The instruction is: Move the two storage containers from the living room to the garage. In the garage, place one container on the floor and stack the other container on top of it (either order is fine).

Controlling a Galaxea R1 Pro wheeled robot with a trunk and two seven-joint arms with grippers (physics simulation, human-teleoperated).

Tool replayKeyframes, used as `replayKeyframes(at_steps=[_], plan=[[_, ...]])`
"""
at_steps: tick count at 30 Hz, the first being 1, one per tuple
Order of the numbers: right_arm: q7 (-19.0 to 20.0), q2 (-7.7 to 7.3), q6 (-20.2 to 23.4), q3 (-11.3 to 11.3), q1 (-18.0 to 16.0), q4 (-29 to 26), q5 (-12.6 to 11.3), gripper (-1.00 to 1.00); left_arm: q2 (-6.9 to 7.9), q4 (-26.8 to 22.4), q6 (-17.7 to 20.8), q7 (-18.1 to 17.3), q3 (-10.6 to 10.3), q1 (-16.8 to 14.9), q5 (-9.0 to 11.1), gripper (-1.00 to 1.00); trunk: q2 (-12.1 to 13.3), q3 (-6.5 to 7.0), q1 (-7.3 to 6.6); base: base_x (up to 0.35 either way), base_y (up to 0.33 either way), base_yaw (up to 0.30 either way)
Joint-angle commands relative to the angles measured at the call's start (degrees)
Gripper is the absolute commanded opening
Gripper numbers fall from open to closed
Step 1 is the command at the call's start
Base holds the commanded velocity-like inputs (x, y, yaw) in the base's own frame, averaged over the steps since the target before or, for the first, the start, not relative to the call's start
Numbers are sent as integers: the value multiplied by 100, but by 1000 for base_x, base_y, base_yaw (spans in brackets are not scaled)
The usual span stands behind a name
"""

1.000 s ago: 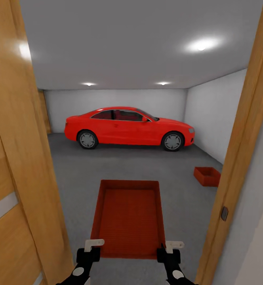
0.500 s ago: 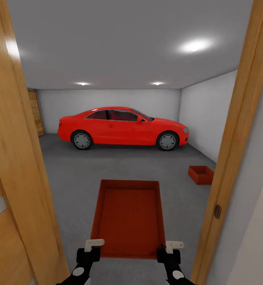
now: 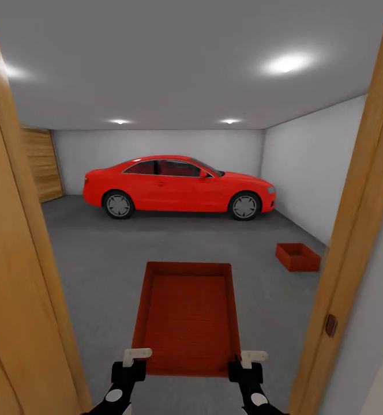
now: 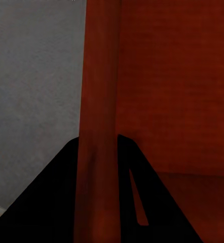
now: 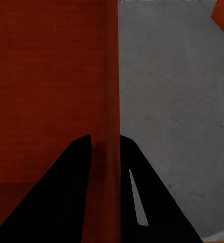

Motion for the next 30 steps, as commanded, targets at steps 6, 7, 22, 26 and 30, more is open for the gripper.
replayKeyframes(at_steps=[6,7,22,26,30], plan=[[87,0,-136,-138,-9,-298,98,-100,5,13,3,54,40,-2,32,-100,-8,-11,5,320,0,0],[87,0,-136,-138,-9,-298,98,-100,5,13,3,54,40,-2,33,-100,-8,-11,5,321,0,0],[87,0,-136,-138,-9,-298,103,-100,5,13,4,54,34,-2,34,-100,-8,-11,5,321,0,0],[87,0,-136,-138,-9,-298,100,-100,5,13,4,54,34,-2,34,-100,-8,-11,5,321,0,0],[87,0,-137,-138,-9,-298,100,-100,5,13,4,54,33,-2,34,-100,-8,-11,5,321,0,0]])
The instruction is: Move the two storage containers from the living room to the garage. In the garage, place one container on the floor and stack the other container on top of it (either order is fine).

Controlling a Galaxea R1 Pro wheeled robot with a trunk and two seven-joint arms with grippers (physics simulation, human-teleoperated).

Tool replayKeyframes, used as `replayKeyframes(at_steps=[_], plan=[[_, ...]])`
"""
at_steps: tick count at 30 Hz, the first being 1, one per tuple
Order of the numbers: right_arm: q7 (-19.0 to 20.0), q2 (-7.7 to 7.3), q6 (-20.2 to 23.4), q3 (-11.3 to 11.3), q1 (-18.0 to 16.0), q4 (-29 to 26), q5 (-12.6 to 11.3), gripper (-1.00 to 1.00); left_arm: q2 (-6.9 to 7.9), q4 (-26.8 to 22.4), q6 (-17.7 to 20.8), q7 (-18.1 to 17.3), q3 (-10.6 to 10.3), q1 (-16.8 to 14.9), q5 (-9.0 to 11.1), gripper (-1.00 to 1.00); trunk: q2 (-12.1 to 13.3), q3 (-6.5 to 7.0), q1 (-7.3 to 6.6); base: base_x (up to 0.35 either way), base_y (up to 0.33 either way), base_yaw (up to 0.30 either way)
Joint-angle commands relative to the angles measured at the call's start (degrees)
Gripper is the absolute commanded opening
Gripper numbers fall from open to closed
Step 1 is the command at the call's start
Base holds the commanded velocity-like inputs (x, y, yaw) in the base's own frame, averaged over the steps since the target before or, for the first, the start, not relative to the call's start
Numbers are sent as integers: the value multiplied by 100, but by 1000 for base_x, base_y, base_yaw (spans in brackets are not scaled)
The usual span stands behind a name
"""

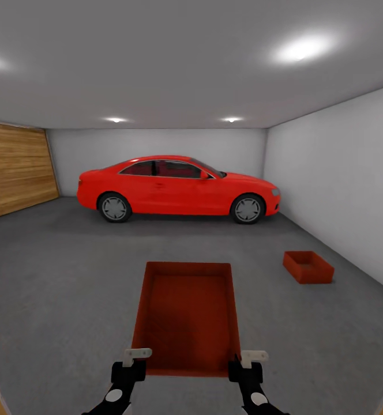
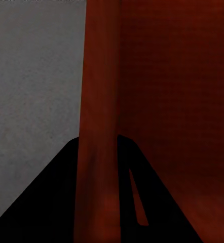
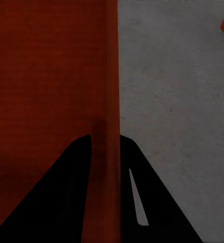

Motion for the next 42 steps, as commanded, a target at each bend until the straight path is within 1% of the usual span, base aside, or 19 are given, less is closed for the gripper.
replayKeyframes(at_steps=[1,42], plan=[[89,1,-168,-144,-8,-279,96,-100,5,13,-5,53,34,-2,19,-100,-8,-11,5,321,0,0],[89,1,-167,-144,-9,-279,100,-100,5,15,21,53,22,-2,19,-100,-8,-11,5,321,0,0]])
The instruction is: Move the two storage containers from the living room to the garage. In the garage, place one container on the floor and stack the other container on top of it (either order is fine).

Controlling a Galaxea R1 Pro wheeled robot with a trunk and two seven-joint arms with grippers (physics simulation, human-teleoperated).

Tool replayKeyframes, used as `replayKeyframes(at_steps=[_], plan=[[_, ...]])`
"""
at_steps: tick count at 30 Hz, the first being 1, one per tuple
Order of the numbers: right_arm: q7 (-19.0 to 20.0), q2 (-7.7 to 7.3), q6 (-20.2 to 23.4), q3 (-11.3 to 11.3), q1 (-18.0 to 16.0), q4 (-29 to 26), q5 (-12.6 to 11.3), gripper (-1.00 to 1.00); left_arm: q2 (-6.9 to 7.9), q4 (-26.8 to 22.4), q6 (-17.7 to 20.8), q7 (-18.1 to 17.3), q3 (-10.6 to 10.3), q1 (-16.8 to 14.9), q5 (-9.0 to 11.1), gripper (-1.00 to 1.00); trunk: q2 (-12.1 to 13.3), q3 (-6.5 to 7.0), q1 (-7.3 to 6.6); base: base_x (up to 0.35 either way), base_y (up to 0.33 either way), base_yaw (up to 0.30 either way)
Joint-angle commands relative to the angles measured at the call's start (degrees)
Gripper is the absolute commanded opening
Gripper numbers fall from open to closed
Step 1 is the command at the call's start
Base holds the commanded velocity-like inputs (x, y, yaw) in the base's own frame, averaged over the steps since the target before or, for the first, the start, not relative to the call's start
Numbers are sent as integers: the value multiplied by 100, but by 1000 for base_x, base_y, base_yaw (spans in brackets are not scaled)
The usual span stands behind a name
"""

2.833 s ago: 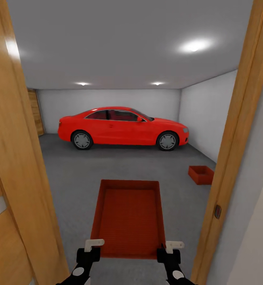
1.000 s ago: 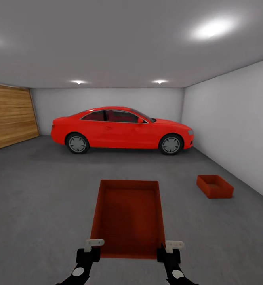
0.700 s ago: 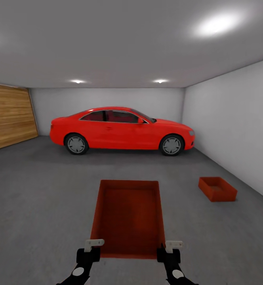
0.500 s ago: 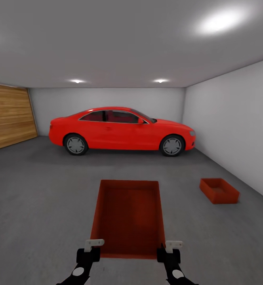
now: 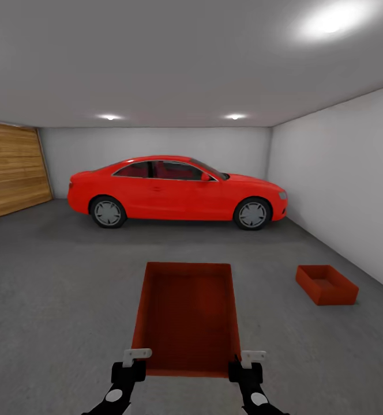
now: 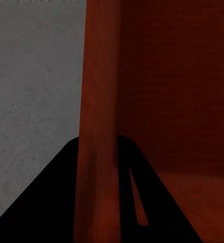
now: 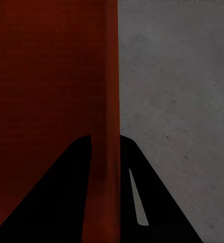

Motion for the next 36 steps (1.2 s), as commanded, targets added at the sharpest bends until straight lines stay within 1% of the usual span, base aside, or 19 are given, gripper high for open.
replayKeyframes(at_steps=[1,36], plan=[[83,0,-188,-130,-9,-285,96,-100,5,15,-5,54,24,-2,21,-100,-8,-11,5,321,0,0],[83,0,-188,-130,-9,-285,88,-100,5,11,-13,54,26,-2,21,-100,-8,-11,5,321,0,0]])
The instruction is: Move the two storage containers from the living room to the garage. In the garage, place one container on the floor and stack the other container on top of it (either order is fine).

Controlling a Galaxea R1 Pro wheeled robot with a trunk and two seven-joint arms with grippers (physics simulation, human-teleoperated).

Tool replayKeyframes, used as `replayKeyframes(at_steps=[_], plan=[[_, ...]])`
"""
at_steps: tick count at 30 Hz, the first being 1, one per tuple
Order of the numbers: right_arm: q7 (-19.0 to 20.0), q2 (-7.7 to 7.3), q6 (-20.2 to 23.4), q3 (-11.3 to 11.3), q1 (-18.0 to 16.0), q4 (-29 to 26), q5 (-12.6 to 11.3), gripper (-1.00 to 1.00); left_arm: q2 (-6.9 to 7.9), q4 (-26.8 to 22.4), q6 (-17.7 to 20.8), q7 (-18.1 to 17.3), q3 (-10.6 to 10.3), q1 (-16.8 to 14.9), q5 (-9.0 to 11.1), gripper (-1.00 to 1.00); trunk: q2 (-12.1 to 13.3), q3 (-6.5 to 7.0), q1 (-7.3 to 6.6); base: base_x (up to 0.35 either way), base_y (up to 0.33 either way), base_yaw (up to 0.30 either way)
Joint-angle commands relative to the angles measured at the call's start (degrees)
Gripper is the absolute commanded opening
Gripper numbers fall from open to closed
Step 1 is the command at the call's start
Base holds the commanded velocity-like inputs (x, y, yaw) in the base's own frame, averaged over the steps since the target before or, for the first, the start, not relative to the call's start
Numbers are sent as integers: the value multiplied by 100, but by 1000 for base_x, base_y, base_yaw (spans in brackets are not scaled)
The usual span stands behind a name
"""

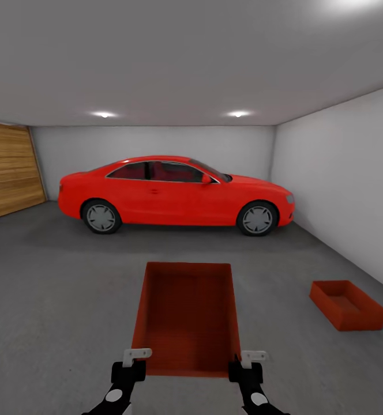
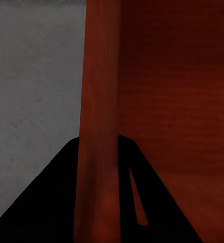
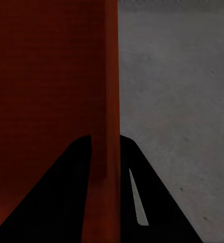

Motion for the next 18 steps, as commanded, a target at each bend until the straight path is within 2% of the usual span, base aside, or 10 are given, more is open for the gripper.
replayKeyframes(at_steps=[1,18], plan=[[86,1,-177,-138,-8,-286,95,-100,5,13,-4,53,29,-2,19,-100,-8,-11,5,321,0,0],[86,1,-177,-138,-9,-286,95,-100,5,13,-4,53,27,-2,19,-100,-8,-11,5,321,0,0]])
